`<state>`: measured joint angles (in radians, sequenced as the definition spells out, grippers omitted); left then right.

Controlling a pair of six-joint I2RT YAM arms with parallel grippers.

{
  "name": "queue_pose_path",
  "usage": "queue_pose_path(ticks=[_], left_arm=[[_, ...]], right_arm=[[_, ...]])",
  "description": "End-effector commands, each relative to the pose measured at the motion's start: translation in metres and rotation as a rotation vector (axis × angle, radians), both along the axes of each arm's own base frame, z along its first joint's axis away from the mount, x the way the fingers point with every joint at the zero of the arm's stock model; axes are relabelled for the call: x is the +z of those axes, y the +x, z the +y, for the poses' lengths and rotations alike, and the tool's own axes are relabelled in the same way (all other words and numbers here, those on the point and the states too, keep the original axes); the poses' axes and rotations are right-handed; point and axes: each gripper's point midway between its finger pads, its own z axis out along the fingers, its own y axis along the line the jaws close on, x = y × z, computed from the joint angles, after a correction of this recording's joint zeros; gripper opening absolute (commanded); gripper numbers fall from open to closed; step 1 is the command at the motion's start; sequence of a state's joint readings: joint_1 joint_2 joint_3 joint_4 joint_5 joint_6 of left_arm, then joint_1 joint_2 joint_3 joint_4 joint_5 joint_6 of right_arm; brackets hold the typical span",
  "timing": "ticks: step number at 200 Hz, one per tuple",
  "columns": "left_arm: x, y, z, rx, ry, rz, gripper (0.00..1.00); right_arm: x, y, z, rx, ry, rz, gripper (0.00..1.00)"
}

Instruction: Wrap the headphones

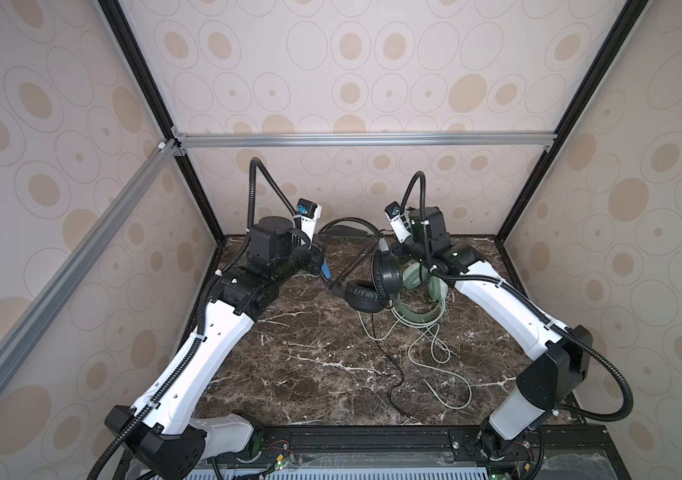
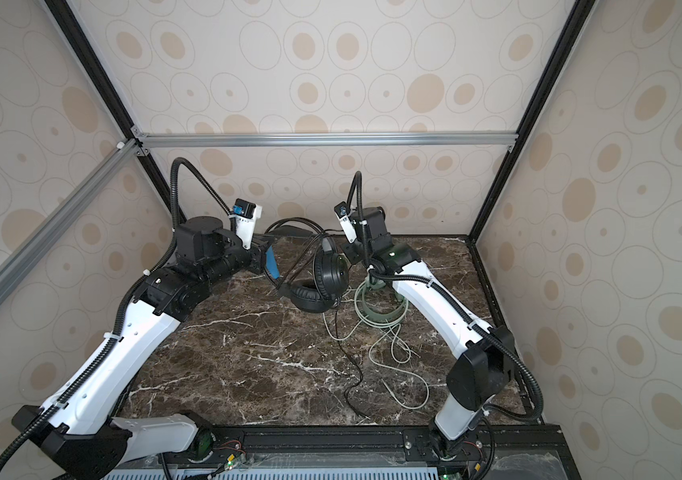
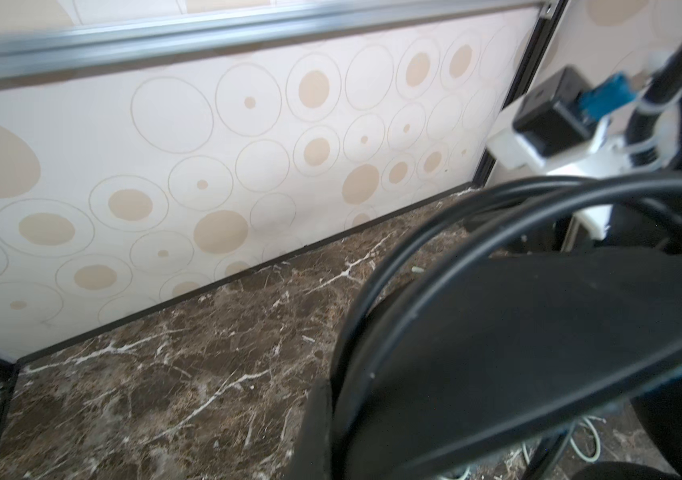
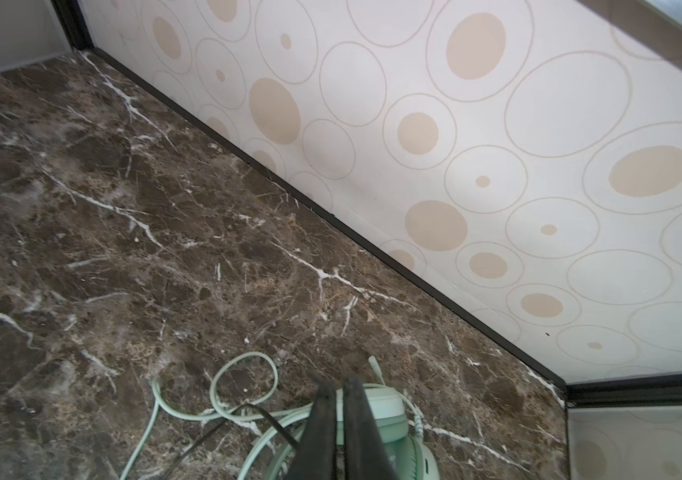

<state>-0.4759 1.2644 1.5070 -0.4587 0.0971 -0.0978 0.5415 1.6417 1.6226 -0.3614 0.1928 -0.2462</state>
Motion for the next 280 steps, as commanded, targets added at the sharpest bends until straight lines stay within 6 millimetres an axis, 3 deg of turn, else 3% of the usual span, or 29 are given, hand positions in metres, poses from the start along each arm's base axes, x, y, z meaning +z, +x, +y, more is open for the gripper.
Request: queue_pose_path(ticks=[1, 77, 107, 176, 228, 280], left_arm=[[0.076, -0.016, -0.004, -0.052, -0.188, -0.135, 0.00], [0.133, -0.025, -0.014, -0.121, -0.355, -0.205, 0.00], [0.149, -0.028, -0.018, -0.147, -0.411, -0.220, 0.00], [0.181, -0.039, -0.012, -0.159, -0.520, -0.263, 0.00], [0.203, -0.038, 0.007, -0.067, -0.615, -0.304, 0.00], [0.212, -0.034, 0.021, 0.004, -0.713, -0.333, 0.00]], right_arm=[[0.024, -0.008, 0.013, 0.077, 0.154, -0.055, 0.09], [0.036, -0.031, 0.039, 0.261, 0.420, -0.070, 0.10], [0.033, -0.038, 0.044, 0.286, 0.488, -0.053, 0.10], [-0.005, -0.034, 0.049, 0.278, 0.577, 0.023, 0.11], [-0.040, -0.032, 0.067, 0.321, 0.644, 0.131, 0.09], [-0.055, -0.032, 0.075, 0.336, 0.682, 0.185, 0.06]])
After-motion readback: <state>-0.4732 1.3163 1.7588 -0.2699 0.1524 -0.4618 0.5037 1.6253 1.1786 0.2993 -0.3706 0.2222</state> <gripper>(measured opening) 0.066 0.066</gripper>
